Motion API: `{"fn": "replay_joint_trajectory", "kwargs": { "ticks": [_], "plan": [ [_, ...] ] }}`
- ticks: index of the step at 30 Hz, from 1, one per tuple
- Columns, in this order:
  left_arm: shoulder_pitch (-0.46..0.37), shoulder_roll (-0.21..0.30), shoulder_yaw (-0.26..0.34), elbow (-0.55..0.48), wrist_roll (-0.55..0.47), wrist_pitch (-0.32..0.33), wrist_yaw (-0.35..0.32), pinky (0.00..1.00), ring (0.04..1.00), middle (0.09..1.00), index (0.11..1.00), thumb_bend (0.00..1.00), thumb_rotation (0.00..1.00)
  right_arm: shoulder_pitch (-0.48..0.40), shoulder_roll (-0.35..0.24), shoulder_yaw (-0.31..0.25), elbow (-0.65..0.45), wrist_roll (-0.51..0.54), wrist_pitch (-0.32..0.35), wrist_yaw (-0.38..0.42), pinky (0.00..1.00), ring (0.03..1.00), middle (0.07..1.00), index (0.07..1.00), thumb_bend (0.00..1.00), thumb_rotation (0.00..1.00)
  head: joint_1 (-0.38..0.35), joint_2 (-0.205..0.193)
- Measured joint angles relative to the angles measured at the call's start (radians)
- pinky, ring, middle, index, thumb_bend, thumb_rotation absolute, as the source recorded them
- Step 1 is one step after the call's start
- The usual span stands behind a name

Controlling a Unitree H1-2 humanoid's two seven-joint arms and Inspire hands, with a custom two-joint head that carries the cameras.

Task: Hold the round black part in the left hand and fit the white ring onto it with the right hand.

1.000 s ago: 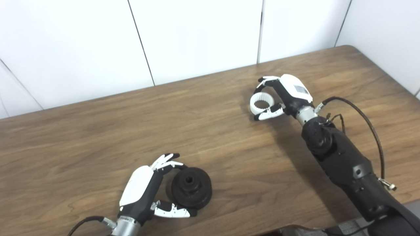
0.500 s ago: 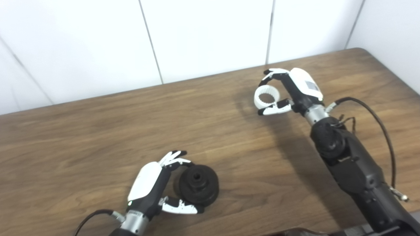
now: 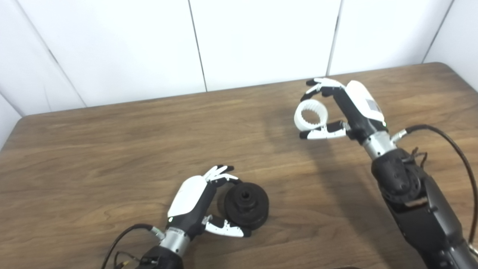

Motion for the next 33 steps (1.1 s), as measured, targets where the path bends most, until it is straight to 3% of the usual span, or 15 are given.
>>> {"fn": "replay_joint_trajectory", "kwargs": {
  "ticks": [13,33],
  "plan": [
    [-0.027,-0.022,-0.019,0.021,0.025,0.029,0.01,0.91,0.958,0.911,0.559,0.88,0.22,0.108,0.057,0.022,-0.192,0.048,-0.006,0.096,0.75,0.875,0.807,0.483,0.52,0.14,0.052,0.009],
    [-0.044,-0.022,-0.029,0.037,0.035,0.037,0.016,0.91,0.957,0.916,0.559,0.88,0.23,0.188,0.137,0.099,-0.269,0.062,-0.006,0.183,0.74,0.861,0.808,0.483,0.52,0.15,0.071,0.023]
  ]
}}
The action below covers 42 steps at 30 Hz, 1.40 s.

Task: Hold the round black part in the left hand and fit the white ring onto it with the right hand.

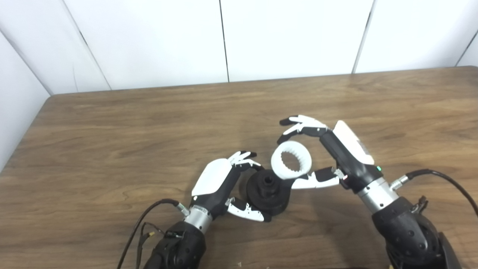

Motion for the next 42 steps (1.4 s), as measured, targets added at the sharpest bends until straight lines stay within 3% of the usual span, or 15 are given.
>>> {"fn": "replay_joint_trajectory", "kwargs": {
  "ticks": [17,32,42],
  "plan": [
    [-0.004,-0.006,-0.006,-0.002,0.004,0.019,-0.009,0.91,0.963,0.917,0.558,0.87,0.25,0.027,0.031,0.061,0.06,-0.011,-0.002,0.026,0.72,0.866,0.809,0.482,0.52,0.14,0.015,0.011],
    [-0.002,-0.005,-0.015,-0.021,0.016,0.038,-0.024,0.91,0.958,0.915,0.558,0.88,0.23,0.021,0.059,0.086,0.188,-0.04,-0.04,-0.015,0.75,0.873,0.816,0.483,0.52,0.14,0.026,0.025],
    [-0.002,-0.002,-0.011,-0.024,0.021,0.043,-0.025,0.9,0.958,0.915,0.561,0.87,0.24,0.011,0.067,0.094,0.218,-0.04,-0.065,-0.044,0.74,0.872,0.819,0.483,0.52,0.14,0.028,0.029]
  ]
}}
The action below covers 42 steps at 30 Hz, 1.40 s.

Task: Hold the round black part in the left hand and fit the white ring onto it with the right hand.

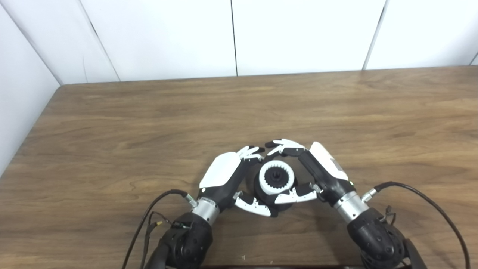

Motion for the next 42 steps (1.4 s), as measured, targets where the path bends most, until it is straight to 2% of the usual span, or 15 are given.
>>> {"fn": "replay_joint_trajectory", "kwargs": {
  "ticks": [10,12,13,15,17,20,24,34,42],
  "plan": [
    [0.0,0.002,0.006,-0.001,0.001,0.003,-0.002,0.92,0.962,0.917,0.561,0.88,0.25,-0.008,-0.001,0.003,0.008,0.0,0.002,-0.002,0.76,0.876,0.834,0.494,0.52,0.16,-0.008,0.002],
    [0.0,0.002,0.006,-0.002,0.001,0.005,-0.004,0.91,0.959,0.915,0.557,0.88,0.24,-0.014,-0.008,0.003,0.006,0.001,0.014,0.014,0.8,0.91,0.889,0.748,0.83,0.45,-0.009,0.0],
    [0.0,0.002,0.006,-0.002,0.0,0.005,-0.004,0.91,0.958,0.914,0.557,0.88,0.24,-0.017,-0.014,0.003,0.002,0.001,0.02,0.023,0.81,0.913,0.894,0.765,0.85,0.46,-0.009,0.0],
    [0.0,0.002,0.005,-0.004,0.0,0.005,-0.005,0.91,0.961,0.918,0.558,0.88,0.27,-0.028,-0.036,0.005,-0.007,0.001,0.069,0.084,0.86,0.968,0.965,0.937,0.97,0.58,-0.009,0.0],
    [0.0,0.002,0.005,-0.004,0.001,0.005,-0.007,0.91,0.962,0.919,0.56,0.88,0.27,-0.028,-0.067,0.008,-0.008,0.012,0.096,0.127,0.87,0.986,0.991,0.984,0.99,0.6,-0.008,0.0],
    [0.0,0.005,0.006,-0.005,0.001,0.006,-0.01,0.91,0.962,0.919,0.56,0.88,0.26,-0.038,-0.099,0.011,-0.038,0.032,0.128,0.188,0.88,0.998,0.999,0.998,1.0,0.6,-0.008,0.002],
    [-0.001,0.006,0.006,-0.006,0.001,0.007,-0.013,0.91,0.964,0.92,0.562,0.88,0.26,-0.058,-0.117,0.012,-0.048,0.052,0.153,0.233,0.89,1.0,1.0,1.0,1.0,0.58,-0.008,0.002],
    [-0.002,0.005,0.008,-0.006,0.001,0.006,-0.016,0.9,0.955,0.911,0.555,0.88,0.24,-0.063,-0.129,0.01,-0.05,0.08,0.161,0.25,0.9,1.0,1.0,1.0,1.0,0.55,-0.021,0.002],
    [-0.002,0.005,0.008,-0.006,0.001,0.001,-0.016,0.9,0.959,0.916,0.556,0.88,0.25,-0.063,-0.16,-0.028,-0.052,0.109,0.168,0.257,0.87,1.0,1.0,1.0,1.0,0.53,-0.034,-0.009]
  ]
}}
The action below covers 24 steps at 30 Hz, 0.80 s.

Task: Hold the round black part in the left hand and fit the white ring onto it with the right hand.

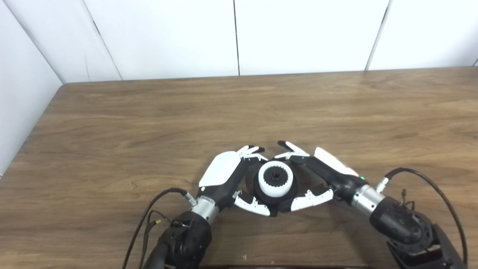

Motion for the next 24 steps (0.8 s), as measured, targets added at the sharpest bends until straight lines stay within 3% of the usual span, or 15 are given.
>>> {"fn": "replay_joint_trajectory", "kwargs": {
  "ticks": [24],
  "plan": [
    [0.0,0.001,0.011,-0.002,-0.005,-0.004,-0.013,0.89,0.963,0.921,0.559,0.86,0.25,0.048,-0.019,-0.067,-0.014,0.007,0.002,-0.024,0.92,1.0,1.0,1.0,1.0,0.51,-0.018,0.008]
  ]
}}
